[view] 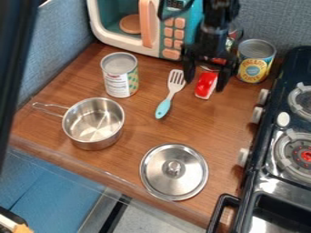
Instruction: Move the red object to the top on the table
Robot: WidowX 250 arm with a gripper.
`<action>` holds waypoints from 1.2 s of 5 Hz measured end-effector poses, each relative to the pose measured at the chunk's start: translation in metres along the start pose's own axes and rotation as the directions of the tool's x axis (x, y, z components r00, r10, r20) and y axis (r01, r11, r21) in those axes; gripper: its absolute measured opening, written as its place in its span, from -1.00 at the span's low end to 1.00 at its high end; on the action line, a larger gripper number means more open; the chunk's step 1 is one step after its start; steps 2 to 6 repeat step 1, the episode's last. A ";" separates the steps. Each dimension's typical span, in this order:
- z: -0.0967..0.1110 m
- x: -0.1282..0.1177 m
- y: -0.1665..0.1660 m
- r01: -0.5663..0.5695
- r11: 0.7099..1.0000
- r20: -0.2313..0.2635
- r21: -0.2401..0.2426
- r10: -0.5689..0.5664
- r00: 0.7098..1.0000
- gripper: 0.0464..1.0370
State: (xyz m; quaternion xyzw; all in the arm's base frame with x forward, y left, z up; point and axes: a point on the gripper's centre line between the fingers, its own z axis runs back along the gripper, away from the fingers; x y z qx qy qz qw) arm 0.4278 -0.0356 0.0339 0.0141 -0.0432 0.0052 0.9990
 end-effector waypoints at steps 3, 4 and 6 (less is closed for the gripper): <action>0.015 -0.010 0.002 0.009 1.000 0.025 0.000 -0.009 1.000 0.93; 0.015 -0.010 0.002 0.009 1.000 0.025 0.000 -0.009 1.000 0.93; 0.015 -0.010 0.002 0.009 1.000 0.025 0.000 -0.009 1.000 0.93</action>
